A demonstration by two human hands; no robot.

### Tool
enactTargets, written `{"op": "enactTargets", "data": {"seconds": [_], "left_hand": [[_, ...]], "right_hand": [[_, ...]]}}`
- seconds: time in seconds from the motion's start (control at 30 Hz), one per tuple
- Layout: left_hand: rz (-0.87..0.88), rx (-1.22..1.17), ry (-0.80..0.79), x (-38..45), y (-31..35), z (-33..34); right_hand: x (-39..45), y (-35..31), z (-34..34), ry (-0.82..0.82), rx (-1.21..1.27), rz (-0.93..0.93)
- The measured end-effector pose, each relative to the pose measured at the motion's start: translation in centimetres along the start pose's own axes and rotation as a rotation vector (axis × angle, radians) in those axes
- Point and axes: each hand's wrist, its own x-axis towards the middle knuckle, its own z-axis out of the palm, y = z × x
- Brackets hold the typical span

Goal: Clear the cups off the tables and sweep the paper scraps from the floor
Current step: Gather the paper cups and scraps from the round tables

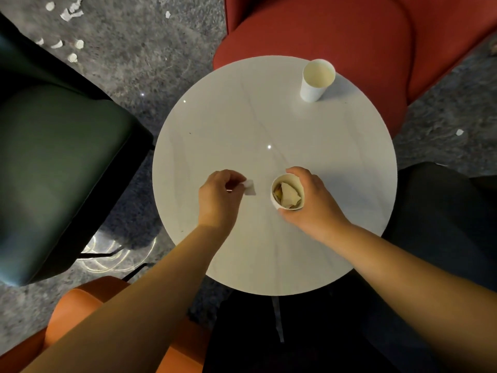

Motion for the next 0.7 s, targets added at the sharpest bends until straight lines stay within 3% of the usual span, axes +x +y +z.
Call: {"op": "enactTargets", "data": {"seconds": [0.2, 0.3, 0.4, 0.57, 0.7], "left_hand": [[0.175, -0.122, -0.179, -0.2, 6.0, 2.9], [0.163, -0.041, -0.113, 1.5, 6.5, 3.7], [0.184, 0.088, -0.048, 4.3, 7.3, 4.4], [0.429, 0.456, -0.231, 9.7, 9.7, 7.6], [0.511, 0.612, -0.337, 13.7, 11.8, 10.3]], "right_hand": [[0.9, 0.0, -1.3, 0.046, 0.008, -0.011], [1.3, 0.7, -2.6, 0.068, 0.015, -0.013], [1.8, 2.1, -4.1, 0.093, 0.022, -0.008], [3.0, 4.2, -6.4, 0.148, 0.053, 0.020], [4.1, 5.6, -8.8, 0.216, 0.116, 0.061]]}}
